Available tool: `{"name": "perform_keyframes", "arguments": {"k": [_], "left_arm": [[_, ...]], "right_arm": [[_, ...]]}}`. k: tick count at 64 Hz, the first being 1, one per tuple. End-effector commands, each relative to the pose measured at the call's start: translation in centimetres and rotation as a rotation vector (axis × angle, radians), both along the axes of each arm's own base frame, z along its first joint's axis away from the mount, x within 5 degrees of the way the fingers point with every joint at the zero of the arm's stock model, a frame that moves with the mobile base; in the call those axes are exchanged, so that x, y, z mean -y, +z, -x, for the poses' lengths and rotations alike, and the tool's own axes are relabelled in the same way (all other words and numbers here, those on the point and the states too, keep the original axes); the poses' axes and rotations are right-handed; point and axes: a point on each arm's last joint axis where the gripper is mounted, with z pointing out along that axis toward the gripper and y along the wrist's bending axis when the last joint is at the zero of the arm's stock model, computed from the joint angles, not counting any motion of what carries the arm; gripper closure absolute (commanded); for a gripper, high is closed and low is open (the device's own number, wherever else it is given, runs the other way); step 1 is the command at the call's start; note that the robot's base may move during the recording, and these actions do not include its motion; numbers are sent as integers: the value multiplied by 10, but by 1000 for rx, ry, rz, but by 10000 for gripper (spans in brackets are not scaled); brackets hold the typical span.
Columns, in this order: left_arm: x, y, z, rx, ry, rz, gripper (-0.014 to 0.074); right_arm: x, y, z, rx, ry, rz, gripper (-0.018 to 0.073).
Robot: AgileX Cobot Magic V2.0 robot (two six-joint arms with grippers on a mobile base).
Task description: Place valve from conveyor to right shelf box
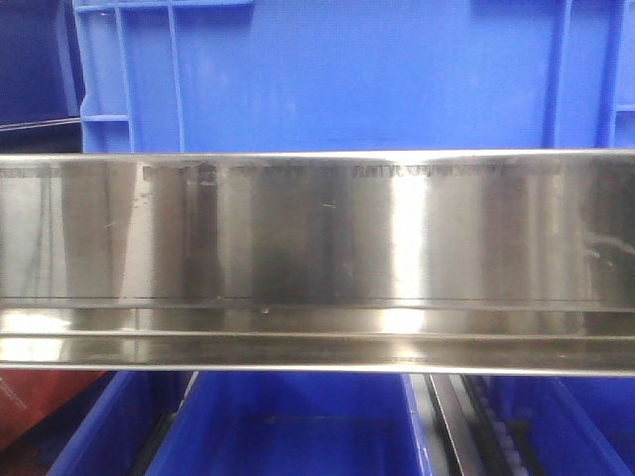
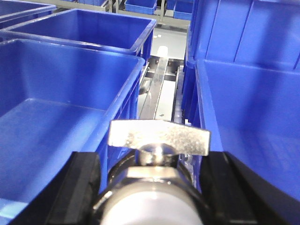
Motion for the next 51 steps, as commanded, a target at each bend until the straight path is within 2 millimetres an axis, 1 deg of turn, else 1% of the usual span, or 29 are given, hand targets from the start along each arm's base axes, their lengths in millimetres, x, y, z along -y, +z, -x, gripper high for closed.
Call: {"name": "perform_keyframes", "arguments": {"k": [1,10,14,19,22,25,27,28,29,30,31,32,34,35,36,39,42,43,46,50,51], "left_arm": [[1,8,2,75,-9,16,708],[1,11,1,104,-9,14,708],[3,15,-4,103,-25,15,708],[11,22,-15,80,-85,1,708],[18,29,-21,79,-131,-18,708],[26,35,-32,70,-171,-39,708],[33,44,-37,81,-206,-45,708],[36,48,-42,84,-218,-50,708],[40,51,-44,88,-239,-49,708],[44,54,-48,88,-252,-48,708],[47,57,-51,91,-264,-47,708],[51,58,-58,83,-276,-48,708],[58,63,-65,82,-297,-47,708],[62,66,-70,78,-311,-47,708],[66,68,-74,75,-320,-47,708],[77,76,-86,63,-349,-46,708],[87,78,-97,36,-372,-48,708],[92,75,-105,15,-379,-50,708],[102,77,-116,-6,-401,-47,708],[118,73,-131,-51,-428,-51,708],[123,69,-139,-71,-433,-56,708]], "right_arm": [[1,12,3,107,-11,-3,713],[1,13,3,117,-10,-8,713],[1,18,4,130,-9,-12,713],[-2,28,-1,140,9,-18,713],[-5,34,-8,135,28,-18,713],[-8,44,-13,143,51,-20,713],[-12,47,-19,131,70,-19,713],[-15,54,-21,137,89,-20,713],[-17,55,-26,124,99,-18,713],[-18,59,-26,135,104,-20,713],[-21,60,-31,119,119,-18,713],[-22,63,-31,126,124,-19,713],[-27,69,-38,121,147,-18,713],[-31,68,-41,111,160,-17,713],[-33,73,-45,116,170,-18,713],[-42,75,-55,100,202,-16,713],[-49,79,-63,90,228,-15,713],[-51,79,-66,85,235,-13,713],[-61,77,-77,56,262,-7,713],[-71,76,-88,30,290,-1,713],[-74,75,-90,19,300,2,713]]}}
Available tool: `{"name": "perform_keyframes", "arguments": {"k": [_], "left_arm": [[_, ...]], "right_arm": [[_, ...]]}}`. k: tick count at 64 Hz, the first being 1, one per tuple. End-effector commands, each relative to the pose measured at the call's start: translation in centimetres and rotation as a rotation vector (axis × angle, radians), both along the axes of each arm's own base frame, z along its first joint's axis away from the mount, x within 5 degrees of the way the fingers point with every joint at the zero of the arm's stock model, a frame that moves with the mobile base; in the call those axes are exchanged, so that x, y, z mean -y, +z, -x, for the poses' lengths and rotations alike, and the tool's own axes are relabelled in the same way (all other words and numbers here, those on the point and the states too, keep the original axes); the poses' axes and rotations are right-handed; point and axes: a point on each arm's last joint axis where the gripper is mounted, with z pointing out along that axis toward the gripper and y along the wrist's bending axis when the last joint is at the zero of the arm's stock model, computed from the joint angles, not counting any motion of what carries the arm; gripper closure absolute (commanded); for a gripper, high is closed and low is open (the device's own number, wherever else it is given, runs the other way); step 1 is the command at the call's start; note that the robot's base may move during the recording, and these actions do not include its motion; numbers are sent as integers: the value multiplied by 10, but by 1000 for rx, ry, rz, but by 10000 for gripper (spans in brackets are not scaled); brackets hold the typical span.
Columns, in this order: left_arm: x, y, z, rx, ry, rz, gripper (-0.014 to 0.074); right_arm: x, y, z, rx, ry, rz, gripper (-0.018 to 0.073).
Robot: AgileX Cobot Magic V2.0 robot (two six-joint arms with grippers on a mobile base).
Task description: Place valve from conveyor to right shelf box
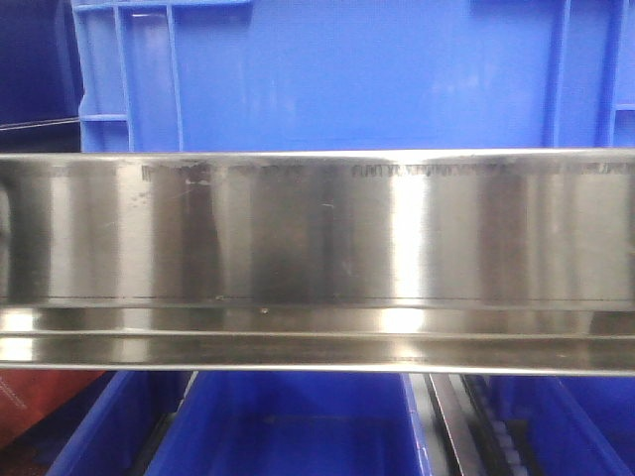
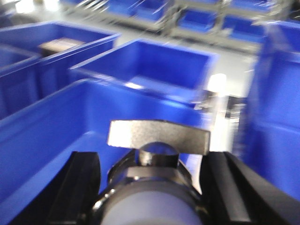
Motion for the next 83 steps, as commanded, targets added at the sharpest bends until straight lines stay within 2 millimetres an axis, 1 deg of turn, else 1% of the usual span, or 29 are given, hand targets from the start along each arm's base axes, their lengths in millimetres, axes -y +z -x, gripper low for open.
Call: {"name": "perform_keyframes", "arguments": {"k": [1,2,3,8,12,15,24,31,36,43,46,50,53,55,56,58,59,61,62,63,66,71,74,76,83], "left_arm": [[20,-1,-20,-27,-37,-2,708],[24,-1,-23,-32,-41,-5,708],[29,-6,-29,-54,-48,-13,708],[45,-18,-47,-107,-65,-34,708],[59,-35,-65,-154,-76,-57,708],[69,-49,-78,-190,-83,-74,708],[84,-85,-104,-287,-81,-124,708],[92,-106,-118,-339,-80,-151,708],[95,-118,-124,-370,-78,-168,708],[98,-128,-129,-400,-77,-183,705],[99,-134,-131,-421,-76,-194,688],[100,-139,-132,-444,-74,-205,616],[100,-141,-132,-456,-73,-211,552],[100,-142,-133,-460,-73,-213,502],[100,-142,-133,-462,-73,-214,461],[100,-142,-132,-464,-72,-215,419],[100,-142,-133,-465,-72,-215,390],[100,-142,-133,-465,-72,-215,332],[100,-142,-133,-465,-72,-215,302],[100,-142,-133,-465,-72,-215,273],[100,-142,-132,-467,-72,-216,185],[100,-142,-132,-469,-72,-217,62],[99,-142,-132,-467,-72,-216,12],[99,-141,-131,-465,-72,-215,-8],[97,-132,-127,-449,-74,-203,-1]], "right_arm": [[-15,5,-16,21,41,-2,713],[-19,3,-18,13,49,2,713],[-21,2,-22,6,54,4,713],[-34,-11,-38,-44,75,24,713],[-44,-26,-54,-101,86,47,713],[-48,-34,-63,-128,87,58,713],[-59,-60,-89,-216,89,93,713],[-66,-83,-106,-294,90,124,713],[-71,-99,-118,-347,91,145,713],[-76,-117,-130,-403,92,167,711],[-78,-125,-135,-428,93,177,699],[-80,-134,-139,-462,96,191,651],[-81,-138,-141,-477,97,197,596],[-82,-140,-142,-485,97,200,538],[-82,-141,-142,-489,98,202,511],[-82,-141,-142,-492,98,203,468],[-82,-141,-142,-492,98,203,424],[-82,-141,-142,-492,98,203,361],[-82,-141,-142,-492,98,203,344],[-82,-141,-142,-492,98,203,296],[-82,-140,-142,-490,98,203,205],[-81,-137,-140,-487,99,202,95],[-81,-134,-139,-482,100,201,60],[-80,-132,-138,-481,101,201,52],[-78,-117,-132,-447,103,189,57]]}}
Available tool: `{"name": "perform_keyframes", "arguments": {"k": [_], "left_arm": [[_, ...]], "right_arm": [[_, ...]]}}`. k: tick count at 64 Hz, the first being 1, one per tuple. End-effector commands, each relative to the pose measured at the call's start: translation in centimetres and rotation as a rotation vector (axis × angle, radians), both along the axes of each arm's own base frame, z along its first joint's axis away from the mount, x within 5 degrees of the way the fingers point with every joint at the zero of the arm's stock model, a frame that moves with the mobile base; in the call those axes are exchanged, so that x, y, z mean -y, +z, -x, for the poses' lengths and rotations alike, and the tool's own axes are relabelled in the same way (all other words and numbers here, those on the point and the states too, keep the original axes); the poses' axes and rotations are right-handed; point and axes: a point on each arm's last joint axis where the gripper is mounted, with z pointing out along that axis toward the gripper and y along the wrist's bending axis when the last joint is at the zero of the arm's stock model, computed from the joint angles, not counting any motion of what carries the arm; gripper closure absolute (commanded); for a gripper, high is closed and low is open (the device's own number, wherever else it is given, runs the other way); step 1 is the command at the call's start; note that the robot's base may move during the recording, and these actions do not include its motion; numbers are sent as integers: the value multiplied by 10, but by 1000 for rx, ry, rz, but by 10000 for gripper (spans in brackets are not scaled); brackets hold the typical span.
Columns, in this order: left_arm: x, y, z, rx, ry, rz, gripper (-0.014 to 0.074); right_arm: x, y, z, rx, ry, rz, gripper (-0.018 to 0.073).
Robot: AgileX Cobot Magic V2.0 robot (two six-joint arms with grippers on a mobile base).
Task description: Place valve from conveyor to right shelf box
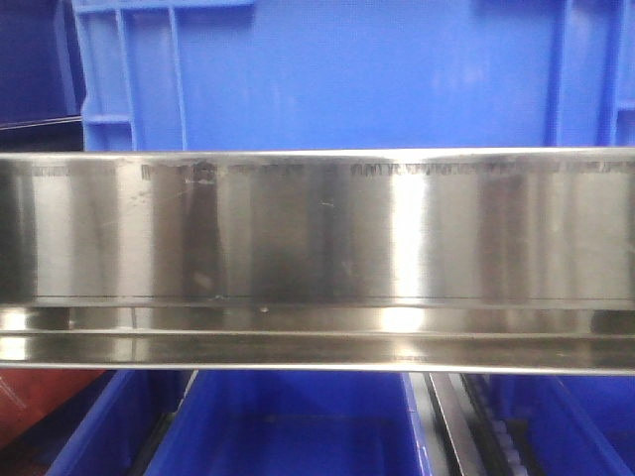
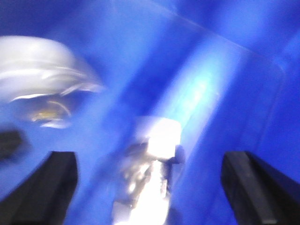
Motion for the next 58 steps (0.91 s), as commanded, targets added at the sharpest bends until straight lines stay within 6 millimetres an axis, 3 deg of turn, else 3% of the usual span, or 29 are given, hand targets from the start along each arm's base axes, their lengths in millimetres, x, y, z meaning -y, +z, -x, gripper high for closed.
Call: {"name": "perform_keyframes", "arguments": {"k": [1,10,17,22,29,37,47,58], "left_arm": [[-5,20,9,50,-2,31,-1],[-12,43,23,93,-2,59,1],[-22,66,40,140,-1,85,57],[-31,83,54,174,1,105,152],[-47,105,72,217,16,128,395],[-71,125,96,236,52,125,710],[-100,131,124,278,106,148,708],[-133,113,170,348,178,213,708]], "right_arm": [[5,23,9,62,-4,-23,65],[13,52,27,141,-5,-58,170],[23,77,49,210,-6,-90,363],[30,94,66,258,-6,-110,508],[42,115,93,332,-9,-144,722],[57,125,123,402,-38,-183,713],[74,113,151,442,-66,-192,713],[93,85,184,522,-103,-218,713]]}}
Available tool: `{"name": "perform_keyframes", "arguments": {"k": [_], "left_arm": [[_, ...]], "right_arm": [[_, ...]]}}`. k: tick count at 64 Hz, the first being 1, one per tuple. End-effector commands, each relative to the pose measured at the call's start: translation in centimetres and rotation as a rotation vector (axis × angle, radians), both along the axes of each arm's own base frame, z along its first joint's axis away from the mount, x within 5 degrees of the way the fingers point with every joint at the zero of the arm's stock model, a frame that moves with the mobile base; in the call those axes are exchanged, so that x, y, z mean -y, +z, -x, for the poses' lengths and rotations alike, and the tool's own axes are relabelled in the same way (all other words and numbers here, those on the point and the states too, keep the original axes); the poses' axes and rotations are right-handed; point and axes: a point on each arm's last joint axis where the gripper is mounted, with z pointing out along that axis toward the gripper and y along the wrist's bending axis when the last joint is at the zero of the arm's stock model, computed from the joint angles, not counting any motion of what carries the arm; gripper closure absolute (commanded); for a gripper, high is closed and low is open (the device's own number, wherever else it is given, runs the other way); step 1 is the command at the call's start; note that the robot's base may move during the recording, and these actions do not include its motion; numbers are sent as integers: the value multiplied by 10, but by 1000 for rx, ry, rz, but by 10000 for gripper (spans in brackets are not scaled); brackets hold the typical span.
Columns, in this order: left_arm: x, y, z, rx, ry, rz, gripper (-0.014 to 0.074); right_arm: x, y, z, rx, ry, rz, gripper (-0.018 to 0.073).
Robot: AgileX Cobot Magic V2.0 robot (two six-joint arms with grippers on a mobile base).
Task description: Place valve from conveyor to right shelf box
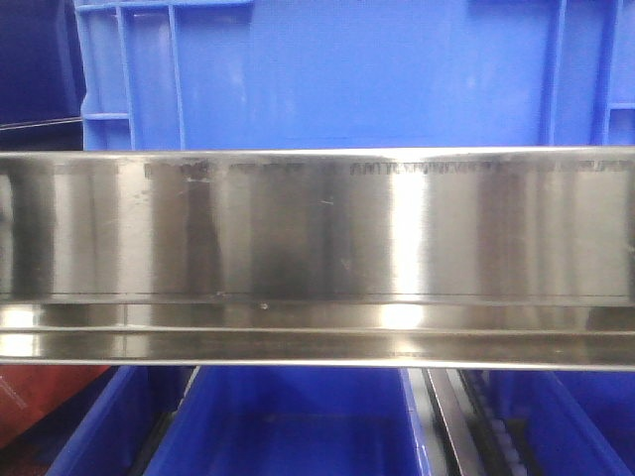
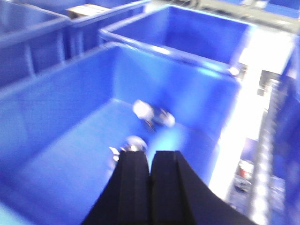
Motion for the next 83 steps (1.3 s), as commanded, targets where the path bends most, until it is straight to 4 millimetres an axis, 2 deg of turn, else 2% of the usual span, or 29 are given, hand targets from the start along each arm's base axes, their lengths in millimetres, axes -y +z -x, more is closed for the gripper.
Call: {"name": "perform_keyframes", "arguments": {"k": [1,8,17,21,32,41,52,58,83], "left_arm": [[-14,-4,25,64,25,43,708],[-29,-12,63,168,21,80,708],[-45,-38,107,286,11,120,708],[-54,-51,130,336,7,138,708],[-68,-98,170,426,0,171,708],[-74,-133,187,489,-5,191,708],[-75,-167,192,537,-13,211,708],[-75,-174,192,548,-16,222,708],[-75,-175,193,539,-15,218,708]], "right_arm": [[10,-11,18,72,-25,-24,713],[20,-31,41,94,-29,-35,713],[32,-57,73,116,-32,-45,713],[38,-71,86,127,-33,-50,713],[47,-108,107,147,-38,-60,713],[51,-138,115,189,-49,-81,713],[52,-166,116,208,-59,-91,713],[52,-172,115,194,-59,-85,713],[52,-172,115,199,-60,-88,713]]}}
